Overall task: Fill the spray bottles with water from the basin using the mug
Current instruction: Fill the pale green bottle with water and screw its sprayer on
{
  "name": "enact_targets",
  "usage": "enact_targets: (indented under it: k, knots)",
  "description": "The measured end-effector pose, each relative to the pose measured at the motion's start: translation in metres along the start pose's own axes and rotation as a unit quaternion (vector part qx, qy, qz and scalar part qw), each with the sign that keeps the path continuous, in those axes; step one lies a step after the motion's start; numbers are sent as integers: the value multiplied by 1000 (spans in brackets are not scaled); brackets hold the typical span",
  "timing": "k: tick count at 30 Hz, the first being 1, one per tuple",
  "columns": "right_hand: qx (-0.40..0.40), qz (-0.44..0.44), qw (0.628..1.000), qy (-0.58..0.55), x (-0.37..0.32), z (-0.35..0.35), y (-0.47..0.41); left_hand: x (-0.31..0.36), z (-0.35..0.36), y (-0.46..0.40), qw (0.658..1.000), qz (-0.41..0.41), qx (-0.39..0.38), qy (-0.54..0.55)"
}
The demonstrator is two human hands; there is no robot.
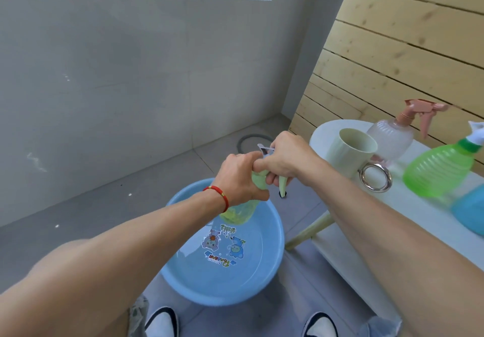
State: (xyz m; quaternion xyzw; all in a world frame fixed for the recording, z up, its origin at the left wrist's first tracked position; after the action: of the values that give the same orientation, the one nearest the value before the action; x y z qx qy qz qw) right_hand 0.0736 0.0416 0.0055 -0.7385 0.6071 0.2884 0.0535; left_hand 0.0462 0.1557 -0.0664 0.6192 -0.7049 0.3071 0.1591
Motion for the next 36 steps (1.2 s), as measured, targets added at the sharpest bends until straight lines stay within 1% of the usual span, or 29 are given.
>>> enact_targets:
  k: [2, 5, 7, 9, 11, 13, 17, 18, 19, 22, 24, 26, 29, 30, 32, 34, 36]
  knots:
    - [-18, 0, 1000, -26, 5, -8, 12, 7, -1, 3, 1000, -5, 13, 17]
    - [-91, 30, 988, -119, 14, -31, 34, 7, -12, 7, 999, -25, 31, 31]
    - [-76, 39, 977, -193, 30, -52, 50, 14, -20, 9, 998, -32, 39, 43]
    - [-35, 34, 970, -238, 52, -65, 68, 33, -24, 10, 998, -22, 33, 51]
    - [-2, 17, 973, -231, 81, -65, 89, 58, -22, 10, 998, -4, 19, 66]
    - [12, -8, 979, -201, 108, -59, 107, 81, -19, 8, 997, 12, -1, 81]
    - [39, -14, 985, -167, 150, -67, 154, 158, 0, -1, 991, 87, -44, 92]
    - [60, -3, 983, -174, 166, -74, 170, 187, 11, -3, 987, 111, -56, 100]
    - [77, -2, 981, -175, 171, -75, 176, 202, 15, -2, 985, 120, -59, 109]
    - [162, 21, 967, -196, 206, -86, 210, 269, 47, 2, 974, 160, -87, 131]
    - [227, 40, 949, -216, 225, -93, 234, 307, 71, 7, 967, 182, -110, 140]
    - [305, 77, 925, -215, 252, -102, 260, 347, 96, 14, 955, 206, -140, 159]
    - [381, 133, 893, -200, 292, -114, 292, 395, 126, 23, 937, 241, -184, 173]
    - [402, 149, 882, -197, 304, -117, 301, 408, 135, 25, 930, 255, -200, 172]
    - [439, 172, 863, -180, 324, -123, 315, 428, 156, 25, 913, 265, -257, 177]
    - [464, 194, 848, -164, 343, -130, 326, 436, 174, 25, 898, 246, -310, 195]
    - [485, 224, 832, -147, 362, -141, 332, 432, 182, 24, 891, 220, -335, 213]
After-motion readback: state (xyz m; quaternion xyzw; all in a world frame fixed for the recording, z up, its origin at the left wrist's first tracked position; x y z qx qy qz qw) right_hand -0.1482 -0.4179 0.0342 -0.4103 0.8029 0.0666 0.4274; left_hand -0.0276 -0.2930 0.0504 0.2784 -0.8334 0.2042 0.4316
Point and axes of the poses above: each hand's wrist, its own y-axis away from the middle knuckle, its own z-axis out of the palm, x = y × z, the point moved 3 cm from there along -y, towards the middle knuckle, and after that the axes turned 1 degree about -y, right-handed, at the moved point
